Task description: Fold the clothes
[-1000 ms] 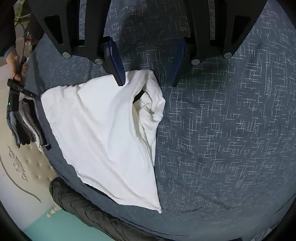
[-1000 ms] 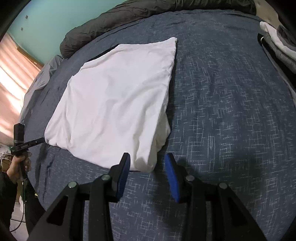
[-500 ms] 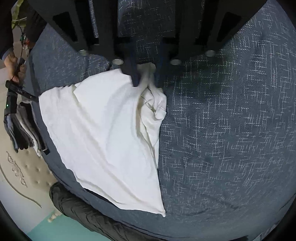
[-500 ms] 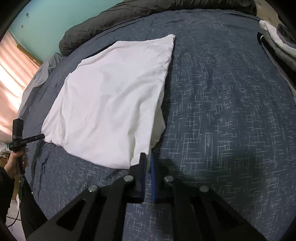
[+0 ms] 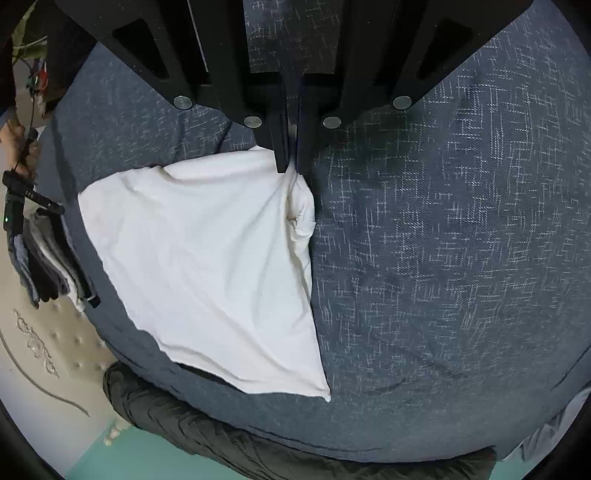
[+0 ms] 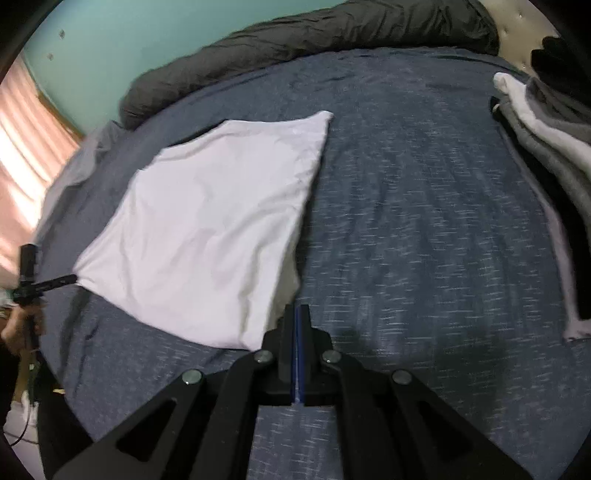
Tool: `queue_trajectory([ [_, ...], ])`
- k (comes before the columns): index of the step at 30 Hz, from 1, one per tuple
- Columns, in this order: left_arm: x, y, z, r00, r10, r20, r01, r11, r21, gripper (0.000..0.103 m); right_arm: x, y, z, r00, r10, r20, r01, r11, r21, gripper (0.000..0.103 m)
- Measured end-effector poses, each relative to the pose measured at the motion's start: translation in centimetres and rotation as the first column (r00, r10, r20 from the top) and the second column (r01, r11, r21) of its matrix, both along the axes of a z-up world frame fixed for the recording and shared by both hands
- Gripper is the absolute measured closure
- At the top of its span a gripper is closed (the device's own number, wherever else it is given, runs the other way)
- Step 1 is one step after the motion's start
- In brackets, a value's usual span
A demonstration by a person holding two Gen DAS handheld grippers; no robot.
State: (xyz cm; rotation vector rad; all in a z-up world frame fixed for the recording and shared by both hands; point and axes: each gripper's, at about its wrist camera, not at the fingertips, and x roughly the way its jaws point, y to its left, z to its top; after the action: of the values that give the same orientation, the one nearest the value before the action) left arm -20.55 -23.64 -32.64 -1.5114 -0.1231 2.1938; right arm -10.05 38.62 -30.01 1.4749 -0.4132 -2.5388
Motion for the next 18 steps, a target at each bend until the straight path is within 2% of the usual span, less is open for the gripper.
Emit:
queue_trajectory([
  [3,0.0,0.2,-0.3,1.0,0.001,0.004,-0.001,1.0,-0.004,0.099,-0.5,0.1,-1.8,0.997,-0.028,0.073,0.034,0.996,-0.083,0.101],
  [4,0.0,0.3,-0.4,1.0,0.001,0.005,-0.001,1.0,-0.005,0.099,-0.6,-0.3,-2.2,0.996,-0.021,0.081,0.028,0.996,-0.084,0.097],
  [6,0.0,0.4,-0.5,1.0,0.001,0.007,-0.001,1.0,-0.008,0.099,-0.6,-1.1,-2.8,0.996,-0.003,0.09,0.011,0.997,-0.081,0.082],
  [7,0.0,0.4,-0.6,1.0,0.001,0.008,-0.001,1.0,-0.009,0.099,-0.7,-1.5,-3.1,0.995,0.006,0.095,0.002,0.997,-0.079,0.081],
  [12,0.1,0.2,-0.4,1.0,0.002,0.002,-0.002,1.0,-0.006,0.099,-1.1,-3.3,-4.2,0.992,0.054,0.115,-0.049,0.998,-0.047,0.081],
  [13,0.0,0.1,-0.4,1.0,0.002,0.001,-0.002,1.0,-0.007,0.099,-1.2,-3.7,-4.4,0.992,0.061,0.114,-0.06,0.998,-0.013,0.081],
  [14,0.1,0.0,-0.4,1.0,0.003,0.0,-0.003,1.0,-0.006,0.099,-1.2,-3.9,-4.5,0.991,0.066,0.117,-0.067,0.998,0.002,0.084],
  [15,0.1,0.0,-0.4,1.0,0.002,0.0,-0.002,1.0,-0.007,0.099,-1.2,-4.1,-4.5,0.991,0.077,0.111,-0.077,0.997,0.002,0.097],
  [18,0.0,0.1,-0.4,1.0,0.002,-0.001,-0.002,1.0,-0.01,0.099,-1.1,-4.7,-4.4,0.991,0.095,0.099,-0.098,0.995,0.028,0.1],
])
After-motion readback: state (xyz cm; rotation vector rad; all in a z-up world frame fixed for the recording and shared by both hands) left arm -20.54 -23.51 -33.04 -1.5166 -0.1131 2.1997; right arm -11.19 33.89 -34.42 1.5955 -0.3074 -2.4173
